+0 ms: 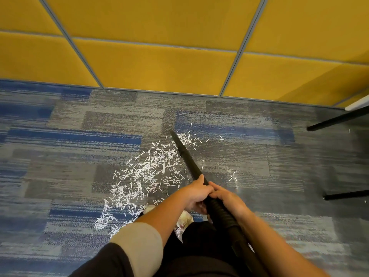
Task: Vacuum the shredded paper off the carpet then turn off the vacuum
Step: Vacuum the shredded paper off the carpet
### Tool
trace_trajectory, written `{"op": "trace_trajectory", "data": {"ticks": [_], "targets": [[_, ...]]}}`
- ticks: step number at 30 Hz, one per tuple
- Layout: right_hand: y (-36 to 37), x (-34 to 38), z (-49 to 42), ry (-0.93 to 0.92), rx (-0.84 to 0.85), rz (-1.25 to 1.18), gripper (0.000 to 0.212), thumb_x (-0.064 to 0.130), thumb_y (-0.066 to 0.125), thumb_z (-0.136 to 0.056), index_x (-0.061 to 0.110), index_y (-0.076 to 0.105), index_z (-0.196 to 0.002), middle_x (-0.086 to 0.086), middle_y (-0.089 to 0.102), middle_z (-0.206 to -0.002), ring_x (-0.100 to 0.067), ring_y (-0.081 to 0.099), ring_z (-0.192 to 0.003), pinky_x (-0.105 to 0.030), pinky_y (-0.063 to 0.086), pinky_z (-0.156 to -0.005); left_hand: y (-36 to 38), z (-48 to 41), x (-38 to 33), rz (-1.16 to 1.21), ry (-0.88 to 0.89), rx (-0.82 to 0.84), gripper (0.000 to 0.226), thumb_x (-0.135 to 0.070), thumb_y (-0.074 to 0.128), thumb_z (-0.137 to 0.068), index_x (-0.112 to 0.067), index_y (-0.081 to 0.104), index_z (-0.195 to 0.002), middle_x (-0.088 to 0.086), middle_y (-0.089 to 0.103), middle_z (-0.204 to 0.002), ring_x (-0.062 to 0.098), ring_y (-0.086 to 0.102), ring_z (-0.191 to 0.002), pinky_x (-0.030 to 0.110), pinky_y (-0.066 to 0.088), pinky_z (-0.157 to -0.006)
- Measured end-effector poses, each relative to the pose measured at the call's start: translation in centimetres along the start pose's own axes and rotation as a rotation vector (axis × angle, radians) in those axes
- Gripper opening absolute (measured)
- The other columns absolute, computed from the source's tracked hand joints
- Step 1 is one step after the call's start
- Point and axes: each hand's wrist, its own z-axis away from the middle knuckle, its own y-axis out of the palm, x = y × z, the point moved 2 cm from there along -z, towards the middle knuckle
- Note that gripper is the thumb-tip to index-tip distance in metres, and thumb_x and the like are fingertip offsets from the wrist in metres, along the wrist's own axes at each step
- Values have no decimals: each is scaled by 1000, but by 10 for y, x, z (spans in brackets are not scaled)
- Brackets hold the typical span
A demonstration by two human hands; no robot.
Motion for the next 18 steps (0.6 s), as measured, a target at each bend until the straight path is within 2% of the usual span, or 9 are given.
{"op": "trace_trajectory", "data": {"ticks": [5,7,8,10,12,15,18], "targets": [[29,-10,-13,0,-42,-6,56,-1,46,-86,17,45,-138,-15,63,-91,-19,63,-52,-24,48,-43,-30,6,6,-56,-36,37,77,-14,43,-96,-33,-9,-150,11,55,-101,21,58,-71,41,55,-78],[40,-16,-15,0,-69,-14,60,9,57,-77,21,49,-135,-16,66,-98,-21,65,-65,-27,50,-51,-38,11,10,-99,-40,48,78,-14,43,-96,-32,-9,-151,10,53,-97,18,58,-65,36,56,-65],[45,-19,-17,-1,-80,-7,69,16,61,-67,23,50,-135,-16,67,-105,-23,66,-73,-28,50,-57,-42,14,12,-112,-43,58,77,-14,43,-96,-31,-9,-151,9,52,-94,17,57,-63,33,54,-59],[55,-26,-20,3,-104,-28,82,20,62,-55,25,50,-136,-17,66,-114,-26,65,-87,-30,49,-63,-51,17,17,-125,-54,73,77,-13,42,-96,-30,-9,-151,9,52,-93,17,56,-63,32,53,-58],[64,-33,-22,-4,-104,-64,78,18,62,-58,25,51,-135,-16,65,-116,-29,64,-93,-33,50,-67,-57,22,20,-137,-56,83,76,-13,41,-97,-30,-10,-151,8,52,-93,17,56,-64,32,52,-59],[79,-41,-20,-39,-111,-106,57,6,56,-79,24,52,-133,-17,65,-116,-27,63,-89,-31,50,-66,-68,28,28,-179,-59,84,76,-13,42,-97,-30,-9,-151,6,53,-91,15,55,-61,27,52,-49],[86,-53,-17,-57,-137,-130,53,1,49,-86,21,51,-135,-15,66,-110,-24,63,-83,-29,50,-65,-72,31,37,-226,-73,96,77,-13,44,-96,-32,-7,-151,8,54,-102,15,56,-63,31,53,-58]]}}
